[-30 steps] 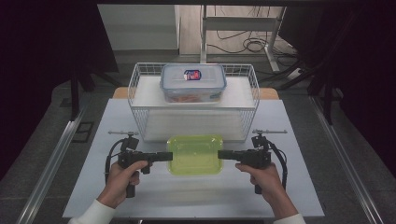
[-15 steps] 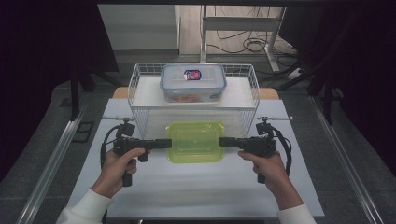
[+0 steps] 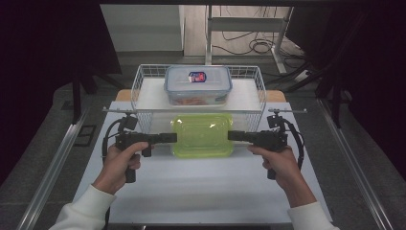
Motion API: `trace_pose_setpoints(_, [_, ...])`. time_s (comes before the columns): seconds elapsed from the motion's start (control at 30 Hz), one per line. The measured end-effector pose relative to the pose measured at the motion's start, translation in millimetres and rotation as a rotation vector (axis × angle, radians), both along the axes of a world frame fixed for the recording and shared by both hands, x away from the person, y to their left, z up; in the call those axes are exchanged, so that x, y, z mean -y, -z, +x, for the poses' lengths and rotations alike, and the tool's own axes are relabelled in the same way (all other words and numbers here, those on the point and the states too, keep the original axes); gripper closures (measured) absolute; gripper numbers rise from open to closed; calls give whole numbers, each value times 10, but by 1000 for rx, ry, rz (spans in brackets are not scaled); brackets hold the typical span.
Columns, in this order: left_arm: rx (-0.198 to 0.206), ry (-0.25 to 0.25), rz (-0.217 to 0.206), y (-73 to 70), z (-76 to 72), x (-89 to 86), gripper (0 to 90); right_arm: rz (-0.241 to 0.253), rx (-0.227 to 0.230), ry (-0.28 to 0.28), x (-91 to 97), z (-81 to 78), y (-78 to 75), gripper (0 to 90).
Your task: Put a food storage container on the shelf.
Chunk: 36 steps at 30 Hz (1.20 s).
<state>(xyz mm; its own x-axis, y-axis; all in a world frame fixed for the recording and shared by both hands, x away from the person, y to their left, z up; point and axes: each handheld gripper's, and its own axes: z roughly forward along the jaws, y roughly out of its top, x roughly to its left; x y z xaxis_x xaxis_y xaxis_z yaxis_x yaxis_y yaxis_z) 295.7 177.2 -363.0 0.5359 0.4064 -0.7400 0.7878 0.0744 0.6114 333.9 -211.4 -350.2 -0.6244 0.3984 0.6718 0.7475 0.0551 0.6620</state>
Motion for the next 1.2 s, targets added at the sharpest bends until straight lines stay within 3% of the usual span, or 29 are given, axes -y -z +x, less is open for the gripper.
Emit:
trace_pose_setpoints(0.4, [16,-10,-11,-332,166,-46,795,7,29,-5,-32,139,-371,813])
trace_pose_setpoints(0.77, [27,-31,-5,-614,432,-108,812,-2,58,-9,-100,343,-754,819])
trace_pose_setpoints(1.2, [20,-38,5,-831,720,-184,811,4,51,5,-183,651,-912,820])
